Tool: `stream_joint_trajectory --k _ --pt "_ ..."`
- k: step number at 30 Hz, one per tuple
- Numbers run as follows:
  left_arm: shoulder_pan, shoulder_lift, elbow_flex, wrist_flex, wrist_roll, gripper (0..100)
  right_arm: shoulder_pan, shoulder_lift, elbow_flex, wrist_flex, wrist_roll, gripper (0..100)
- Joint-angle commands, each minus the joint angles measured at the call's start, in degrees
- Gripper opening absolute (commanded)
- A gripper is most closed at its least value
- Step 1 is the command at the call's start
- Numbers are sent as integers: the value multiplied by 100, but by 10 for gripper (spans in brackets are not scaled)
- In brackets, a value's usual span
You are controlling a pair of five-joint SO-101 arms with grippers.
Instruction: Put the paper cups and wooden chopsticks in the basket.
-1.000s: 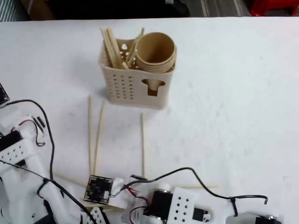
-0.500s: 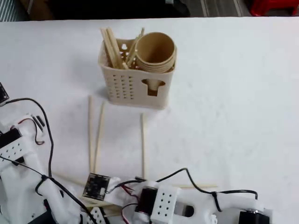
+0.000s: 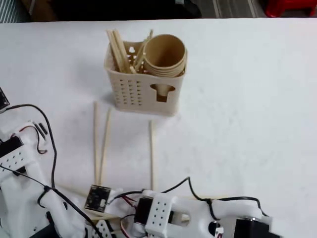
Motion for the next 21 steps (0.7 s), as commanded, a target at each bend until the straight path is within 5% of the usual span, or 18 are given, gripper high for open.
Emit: stream_joint_trajectory --k 1,4,21 --pt "-48 -13 -316 -18 53 172 66 57 -193 -31 -18 118" --pt "-48 -13 -316 -18 53 172 189 57 -211 -57 -26 9" --pt "-48 -13 -308 -18 53 170 3284 40 -519 -391 1213 19"
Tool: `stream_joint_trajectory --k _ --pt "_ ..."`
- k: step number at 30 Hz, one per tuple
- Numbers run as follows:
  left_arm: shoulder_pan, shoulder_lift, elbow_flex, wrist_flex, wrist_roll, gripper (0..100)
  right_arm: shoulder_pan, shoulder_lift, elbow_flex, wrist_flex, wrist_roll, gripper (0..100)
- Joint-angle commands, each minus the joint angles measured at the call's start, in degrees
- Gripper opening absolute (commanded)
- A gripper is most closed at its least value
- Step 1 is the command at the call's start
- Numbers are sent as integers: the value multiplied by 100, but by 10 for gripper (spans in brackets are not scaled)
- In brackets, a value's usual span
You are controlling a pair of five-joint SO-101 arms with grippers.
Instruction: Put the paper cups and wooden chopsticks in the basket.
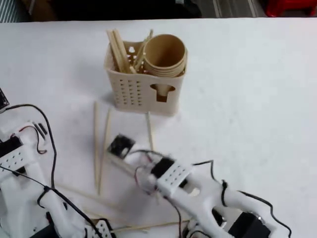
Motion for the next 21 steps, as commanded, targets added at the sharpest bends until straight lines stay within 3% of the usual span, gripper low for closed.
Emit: stream_joint_trajectory --k 1,13,21 --pt "-48 -13 -308 -18 53 170 400 -66 -229 -66 185 19" --pt "-48 22 -273 -26 53 170 391 -2589 -237 338 158 18" --pt "-48 31 -264 -26 53 170 409 -4075 -809 303 -440 17"
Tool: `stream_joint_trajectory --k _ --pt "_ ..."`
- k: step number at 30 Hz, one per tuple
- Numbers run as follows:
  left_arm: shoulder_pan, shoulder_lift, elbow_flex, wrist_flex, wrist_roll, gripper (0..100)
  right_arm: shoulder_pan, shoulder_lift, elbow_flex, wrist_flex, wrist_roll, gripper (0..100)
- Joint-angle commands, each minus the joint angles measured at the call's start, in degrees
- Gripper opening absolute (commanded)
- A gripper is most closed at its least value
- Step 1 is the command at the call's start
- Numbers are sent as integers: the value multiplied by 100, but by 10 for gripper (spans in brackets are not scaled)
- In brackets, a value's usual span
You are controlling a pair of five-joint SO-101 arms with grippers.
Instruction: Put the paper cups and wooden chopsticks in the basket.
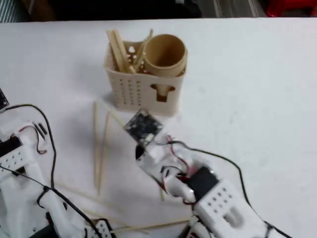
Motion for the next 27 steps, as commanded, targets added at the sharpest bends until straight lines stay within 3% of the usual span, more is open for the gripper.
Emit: stream_joint_trajectory --k 1,6,11,19,27 --pt "-48 13 -264 -26 53 170 40 -479 -668 -13 -281 17" --pt "-48 13 -264 -18 53 170 48 -391 -1635 -180 -651 17" --pt "-48 4 -185 -62 53 170 57 -136 -2075 -1086 -686 17" --pt "-48 -13 -158 -62 53 170 391 576 -1820 -4110 -642 18" --pt "-48 -13 -158 -62 53 170 989 2527 -1785 -6923 -642 18"
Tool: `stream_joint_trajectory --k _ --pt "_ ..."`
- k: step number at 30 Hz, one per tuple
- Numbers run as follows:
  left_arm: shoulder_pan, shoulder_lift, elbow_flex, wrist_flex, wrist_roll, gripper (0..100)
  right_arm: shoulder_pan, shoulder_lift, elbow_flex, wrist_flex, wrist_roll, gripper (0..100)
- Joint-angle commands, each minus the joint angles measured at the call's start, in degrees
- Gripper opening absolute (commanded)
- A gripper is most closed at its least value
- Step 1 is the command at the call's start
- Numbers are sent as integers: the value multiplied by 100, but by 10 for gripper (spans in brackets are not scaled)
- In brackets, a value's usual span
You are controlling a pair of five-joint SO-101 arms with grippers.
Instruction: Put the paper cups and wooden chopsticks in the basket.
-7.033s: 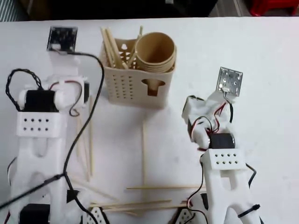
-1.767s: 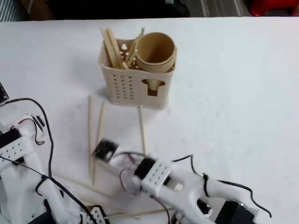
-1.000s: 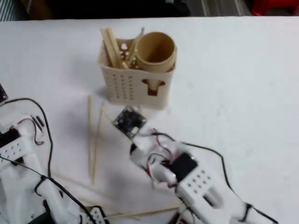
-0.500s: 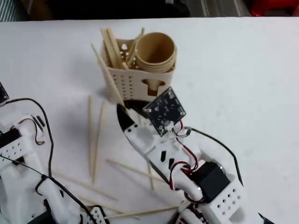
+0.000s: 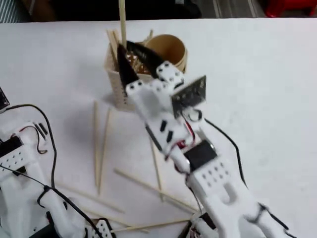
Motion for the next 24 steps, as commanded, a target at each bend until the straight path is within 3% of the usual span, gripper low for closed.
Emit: stream_joint_trajectory --k 1,7,12,14,18,24 --pt "-48 -13 -158 -62 53 170 251 857 -97 -1156 -9 18" --pt "-48 -13 -158 -62 53 170 488 2009 -97 -2070 -9 18" --pt "-40 -4 -158 -62 53 170 585 2281 -88 -2114 -9 29" --pt "-22 -4 -149 -62 44 170 585 2273 -79 -1982 -9 77" --pt "-13 -13 -149 -62 44 171 549 1727 -62 -1130 -9 190" --pt "136 -312 -167 -26 44 166 532 40 -53 1481 -9 155"
